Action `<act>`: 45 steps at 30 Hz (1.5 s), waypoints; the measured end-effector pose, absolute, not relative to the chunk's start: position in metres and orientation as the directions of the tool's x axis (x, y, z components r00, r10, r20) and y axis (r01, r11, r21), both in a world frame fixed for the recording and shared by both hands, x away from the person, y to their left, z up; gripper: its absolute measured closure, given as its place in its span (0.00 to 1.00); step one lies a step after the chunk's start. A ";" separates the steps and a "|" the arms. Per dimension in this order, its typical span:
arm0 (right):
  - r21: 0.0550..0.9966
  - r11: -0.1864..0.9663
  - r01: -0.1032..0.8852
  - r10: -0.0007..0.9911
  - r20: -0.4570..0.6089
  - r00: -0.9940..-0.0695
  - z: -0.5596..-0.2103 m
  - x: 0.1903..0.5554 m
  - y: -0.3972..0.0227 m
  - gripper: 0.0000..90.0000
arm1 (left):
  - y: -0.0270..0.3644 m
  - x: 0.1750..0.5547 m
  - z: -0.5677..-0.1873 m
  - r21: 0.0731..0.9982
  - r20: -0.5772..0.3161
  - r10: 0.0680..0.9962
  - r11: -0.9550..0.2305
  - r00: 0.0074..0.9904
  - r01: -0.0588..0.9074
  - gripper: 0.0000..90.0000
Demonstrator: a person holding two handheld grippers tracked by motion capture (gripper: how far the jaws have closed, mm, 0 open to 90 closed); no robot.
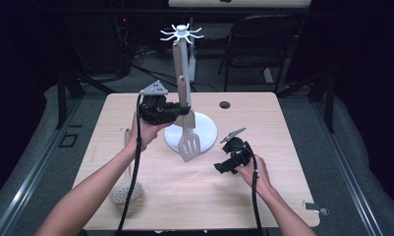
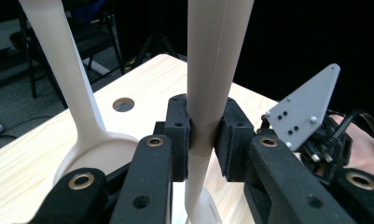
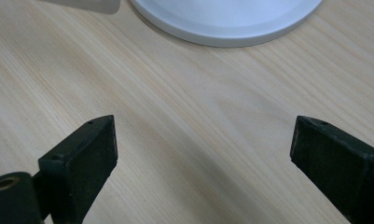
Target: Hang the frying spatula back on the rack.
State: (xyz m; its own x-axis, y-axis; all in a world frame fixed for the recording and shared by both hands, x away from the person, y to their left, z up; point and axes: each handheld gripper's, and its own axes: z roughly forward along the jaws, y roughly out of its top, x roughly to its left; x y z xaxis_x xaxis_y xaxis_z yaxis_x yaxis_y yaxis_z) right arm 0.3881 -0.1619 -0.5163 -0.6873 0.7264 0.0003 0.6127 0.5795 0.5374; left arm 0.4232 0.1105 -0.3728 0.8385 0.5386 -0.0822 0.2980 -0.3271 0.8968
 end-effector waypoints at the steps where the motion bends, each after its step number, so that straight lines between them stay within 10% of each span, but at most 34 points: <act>1: 0.538 0.578 0.613 0.727 0.001 -0.687 -0.516 0.388 -0.162 0.08 | 0.109 0.425 -0.371 0.897 -0.081 0.540 -0.328 0.838 0.298 0.85; 45: 0.512 0.613 0.602 0.702 -0.002 -0.713 -0.521 0.390 -0.158 0.08 | 0.083 0.467 -0.317 0.906 -0.053 0.569 -0.318 0.820 0.280 0.85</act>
